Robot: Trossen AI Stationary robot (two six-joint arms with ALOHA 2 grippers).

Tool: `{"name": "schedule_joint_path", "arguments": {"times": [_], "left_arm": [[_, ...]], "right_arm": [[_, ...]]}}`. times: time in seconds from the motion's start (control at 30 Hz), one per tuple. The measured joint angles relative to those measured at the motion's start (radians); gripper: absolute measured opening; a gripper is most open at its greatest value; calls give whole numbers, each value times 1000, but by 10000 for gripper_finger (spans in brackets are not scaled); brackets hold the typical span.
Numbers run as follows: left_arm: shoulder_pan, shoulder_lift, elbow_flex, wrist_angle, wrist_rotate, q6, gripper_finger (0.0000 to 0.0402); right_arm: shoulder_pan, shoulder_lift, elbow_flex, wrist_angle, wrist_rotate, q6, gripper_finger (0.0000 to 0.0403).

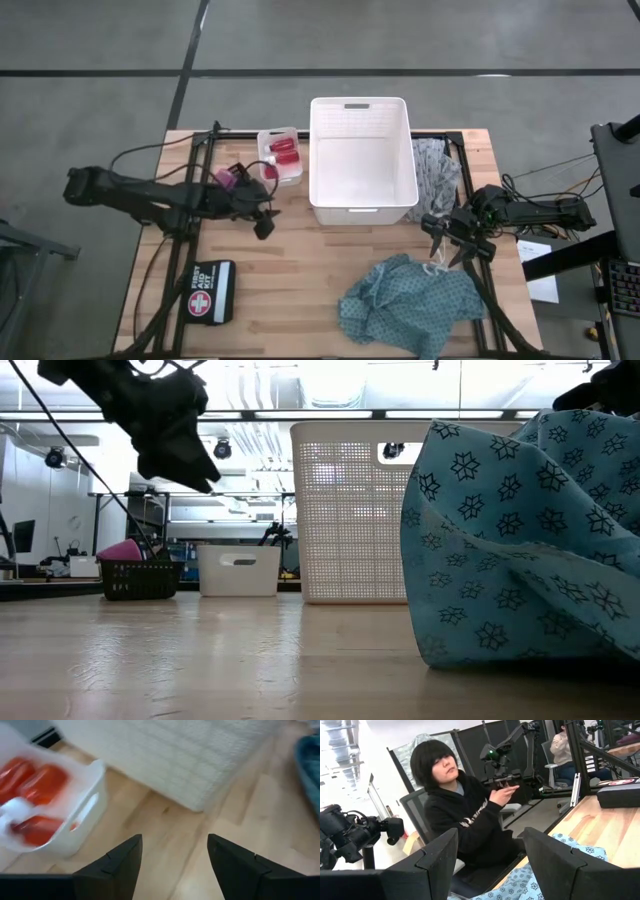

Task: Pick & Place Medicine items
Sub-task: Put the gray patient gown into the white laundry bin

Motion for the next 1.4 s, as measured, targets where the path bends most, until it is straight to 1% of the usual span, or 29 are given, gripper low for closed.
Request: {"name": "schedule_joint_path", "arguments": {"times": [0.13, 0.37, 0.47, 0.63, 0.73, 0.8, 0.97, 1.13, 1.4], "left_arm": [[-32, 4, -49, 131, 14, 64, 234], [-69, 4, -102, 230, 14, 130, 235], [-82, 8, -142, 336, 16, 178, 235], [-102, 12, -244, 617, 19, 356, 235], [-116, -11, -278, 729, 60, 490, 235], [-133, -48, -281, 761, 83, 541, 235], [-178, -160, -305, 748, 85, 627, 235], [-208, -299, -368, 749, 85, 639, 235], [-215, -517, -529, 750, 86, 627, 235]], "right_arm": [[0, 0, 0, 0, 0, 0, 224], [0, 0, 0, 0, 0, 0, 224], [0, 0, 0, 0, 0, 0, 224], [0, 0, 0, 0, 0, 0, 224], [0, 0, 0, 0, 0, 0, 224], [0, 0, 0, 0, 0, 0, 224], [0, 0, 0, 0, 0, 0, 224], [0, 0, 0, 0, 0, 0, 224], [0, 0, 0, 0, 0, 0, 224]]}}
